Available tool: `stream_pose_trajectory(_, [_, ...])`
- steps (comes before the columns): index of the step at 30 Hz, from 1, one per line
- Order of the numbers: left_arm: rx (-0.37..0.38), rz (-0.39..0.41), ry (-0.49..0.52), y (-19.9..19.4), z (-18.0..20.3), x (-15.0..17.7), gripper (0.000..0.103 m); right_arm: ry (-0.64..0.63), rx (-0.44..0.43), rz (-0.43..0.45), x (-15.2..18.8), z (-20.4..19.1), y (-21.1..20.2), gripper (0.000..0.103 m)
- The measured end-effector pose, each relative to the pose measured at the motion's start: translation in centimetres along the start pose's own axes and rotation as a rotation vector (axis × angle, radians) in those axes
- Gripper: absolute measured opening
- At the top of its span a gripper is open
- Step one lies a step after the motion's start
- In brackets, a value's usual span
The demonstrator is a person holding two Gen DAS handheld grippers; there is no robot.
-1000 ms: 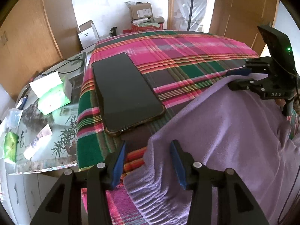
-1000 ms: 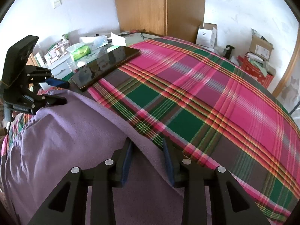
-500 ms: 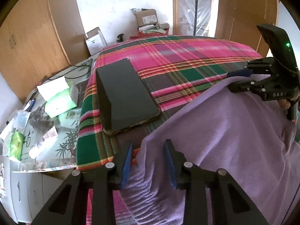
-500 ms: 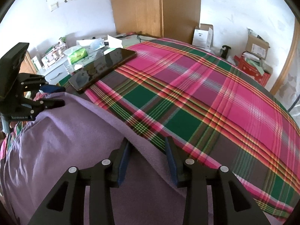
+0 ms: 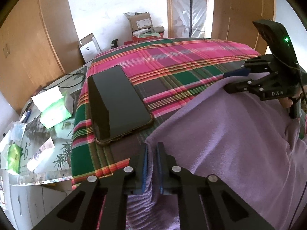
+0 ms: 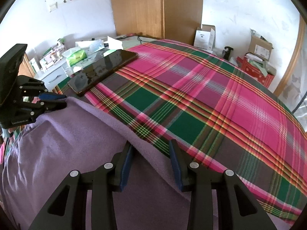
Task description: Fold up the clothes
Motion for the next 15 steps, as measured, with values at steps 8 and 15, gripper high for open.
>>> stream_pose_trajectory(8, [0.014, -0.002, -0.020, 0.1, -0.3, -0.1, 0.010, -0.001, 0.004, 0.010, 0.1, 0.0, -0.1, 0.039])
stream_pose_trajectory(15, [0.031, 0.005, -0.065, 0.2, -1.0, 0.0, 0.016, 0.001, 0.013, 0.014, 0.1, -0.1, -0.1, 0.039])
Point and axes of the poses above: each gripper's, at about its wrist camera, not at the fingertips, and y roughly the way its jaws point, z to its right, x to its underside, the point moved 4 cm from there along y, roughly the way its jaws point, and after that the axes turned 3 degrees about y, right-handed, at the moved point
